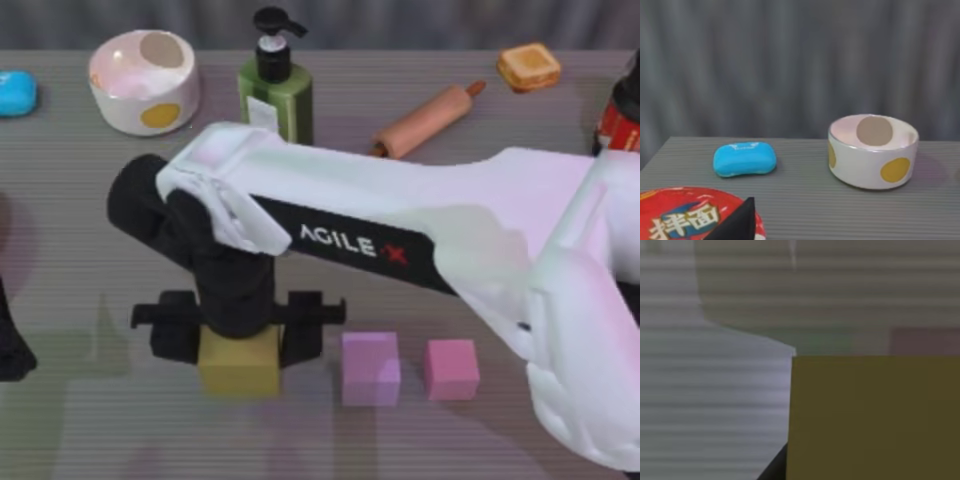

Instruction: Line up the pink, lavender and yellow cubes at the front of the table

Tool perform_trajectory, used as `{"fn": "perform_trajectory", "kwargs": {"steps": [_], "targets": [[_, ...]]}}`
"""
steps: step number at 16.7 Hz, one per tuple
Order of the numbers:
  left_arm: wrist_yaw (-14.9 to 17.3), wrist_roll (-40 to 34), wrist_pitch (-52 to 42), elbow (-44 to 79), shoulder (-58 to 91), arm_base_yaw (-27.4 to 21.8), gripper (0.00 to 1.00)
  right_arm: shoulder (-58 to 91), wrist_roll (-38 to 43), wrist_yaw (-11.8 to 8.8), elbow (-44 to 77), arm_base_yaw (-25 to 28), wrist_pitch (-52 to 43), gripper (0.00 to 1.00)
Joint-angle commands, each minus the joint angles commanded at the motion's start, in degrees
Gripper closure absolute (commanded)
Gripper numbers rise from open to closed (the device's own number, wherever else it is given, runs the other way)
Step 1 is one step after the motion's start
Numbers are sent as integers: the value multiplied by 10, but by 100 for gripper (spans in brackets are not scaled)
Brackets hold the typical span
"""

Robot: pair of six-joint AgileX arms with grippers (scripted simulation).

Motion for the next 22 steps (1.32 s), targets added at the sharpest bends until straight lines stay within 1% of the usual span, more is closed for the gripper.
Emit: {"fn": "perform_trajectory", "kwargs": {"steps": [2,6,19,20,22], "targets": [[0,0,0,0,0,0,0,5,1,0,-26,1,28,100],[0,0,0,0,0,0,0,7,1,1,-31,2,32,100],[0,0,0,0,0,0,0,7,1,1,-31,2,32,2],[0,0,0,0,0,0,0,7,1,1,-31,2,32,0],[0,0,0,0,0,0,0,7,1,1,-31,2,32,0]]}}
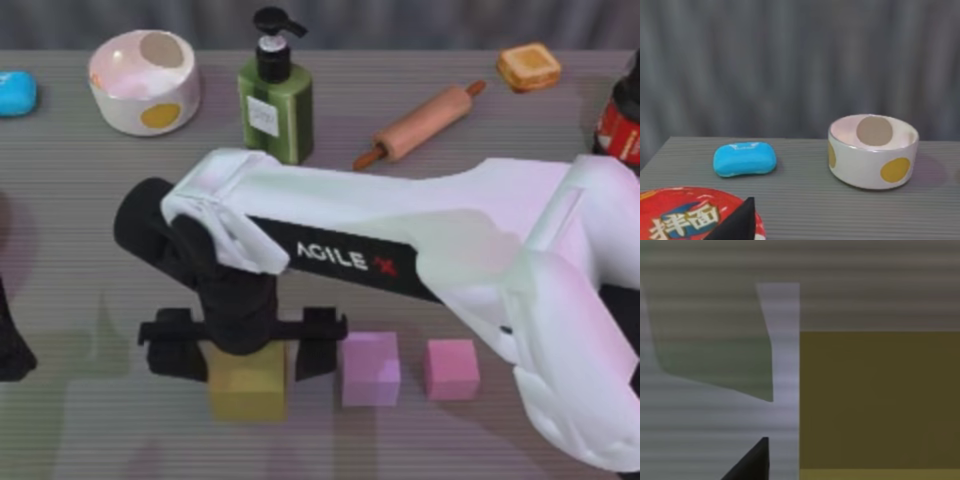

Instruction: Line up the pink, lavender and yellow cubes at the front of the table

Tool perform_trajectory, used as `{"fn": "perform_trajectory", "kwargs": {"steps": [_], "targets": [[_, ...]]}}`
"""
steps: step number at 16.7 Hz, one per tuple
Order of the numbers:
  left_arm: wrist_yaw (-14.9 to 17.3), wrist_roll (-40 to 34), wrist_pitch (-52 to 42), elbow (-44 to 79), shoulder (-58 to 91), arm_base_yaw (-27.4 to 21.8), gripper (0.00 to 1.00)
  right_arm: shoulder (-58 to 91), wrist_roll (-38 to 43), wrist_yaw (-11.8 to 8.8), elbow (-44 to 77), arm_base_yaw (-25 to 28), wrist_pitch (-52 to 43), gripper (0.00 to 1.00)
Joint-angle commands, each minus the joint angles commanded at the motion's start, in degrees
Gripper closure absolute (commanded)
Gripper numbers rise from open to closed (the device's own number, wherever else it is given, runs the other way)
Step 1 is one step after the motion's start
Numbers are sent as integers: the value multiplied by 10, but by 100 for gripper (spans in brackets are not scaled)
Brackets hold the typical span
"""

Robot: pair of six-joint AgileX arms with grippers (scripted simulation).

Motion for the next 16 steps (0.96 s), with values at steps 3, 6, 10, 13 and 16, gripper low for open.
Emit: {"fn": "perform_trajectory", "kwargs": {"steps": [3,6,10,13,16], "targets": [[0,0,0,0,0,0,0,0,0,0,0,0,0,0],[0,0,0,0,0,0,0,0,0,0,0,-2,0,0],[0,0,0,0,0,0,0,-3,0,0,42,2,-43,0],[0,0,0,0,0,0,0,-11,1,0,101,3,-117,0],[0,0,0,0,0,0,0,-17,0,0,129,4,-146,0]]}}
